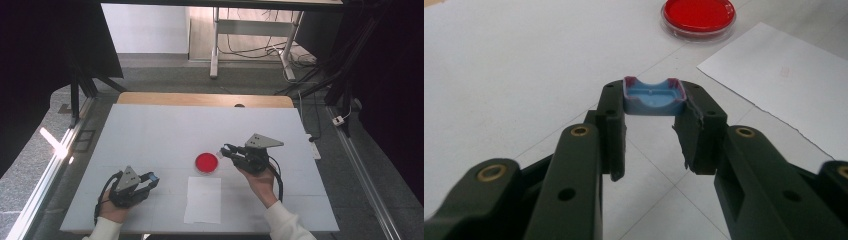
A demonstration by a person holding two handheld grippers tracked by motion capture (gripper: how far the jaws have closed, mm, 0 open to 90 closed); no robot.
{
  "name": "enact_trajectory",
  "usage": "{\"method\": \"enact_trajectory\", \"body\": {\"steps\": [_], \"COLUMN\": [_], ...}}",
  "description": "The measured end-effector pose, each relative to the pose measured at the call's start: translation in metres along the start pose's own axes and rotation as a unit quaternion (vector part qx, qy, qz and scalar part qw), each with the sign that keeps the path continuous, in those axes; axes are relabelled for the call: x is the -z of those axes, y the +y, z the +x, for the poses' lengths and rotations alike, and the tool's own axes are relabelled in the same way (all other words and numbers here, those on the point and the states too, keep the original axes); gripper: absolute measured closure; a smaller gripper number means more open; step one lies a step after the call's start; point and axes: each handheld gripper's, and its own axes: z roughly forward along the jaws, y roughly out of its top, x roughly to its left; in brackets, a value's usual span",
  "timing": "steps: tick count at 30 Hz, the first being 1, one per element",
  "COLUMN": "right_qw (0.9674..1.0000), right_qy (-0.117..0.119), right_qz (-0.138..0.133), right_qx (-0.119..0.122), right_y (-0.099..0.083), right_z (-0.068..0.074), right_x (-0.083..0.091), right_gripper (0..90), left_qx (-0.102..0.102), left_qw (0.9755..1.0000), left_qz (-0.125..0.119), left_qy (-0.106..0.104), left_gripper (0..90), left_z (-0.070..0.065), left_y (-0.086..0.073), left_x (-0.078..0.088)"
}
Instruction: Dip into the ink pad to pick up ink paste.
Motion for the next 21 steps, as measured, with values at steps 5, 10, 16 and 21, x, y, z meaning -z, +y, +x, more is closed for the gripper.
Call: {"method": "enact_trajectory", "body": {"steps": [5,10,16,21], "right_qw": [0.9999,0.9997,0.9991,0.9980], "right_qy": [0.009,0.013,0.018,0.021], "right_qz": [0.009,0.022,0.038,0.059], "right_qx": [0.005,0.005,0.009,0.013], "right_y": [0.002,0.001,0.002,0.001], "right_z": [0.001,-0.001,0.000,0.000], "right_x": [-0.007,-0.015,-0.028,-0.038], "right_gripper": [75.0,74.9,74.9,74.9], "left_qx": [-0.001,-0.001,-0.002,0.000], "left_qw": [1.0000,1.0000,1.0000,1.0000], "left_qz": [0.002,0.001,0.003,0.004], "left_qy": [0.001,0.001,-0.001,-0.003], "left_gripper": [65.4,65.4,65.4,65.4], "left_z": [0.000,0.000,-0.001,0.000], "left_y": [0.000,0.000,0.000,0.000], "left_x": [-0.001,-0.001,-0.001,-0.002]}}
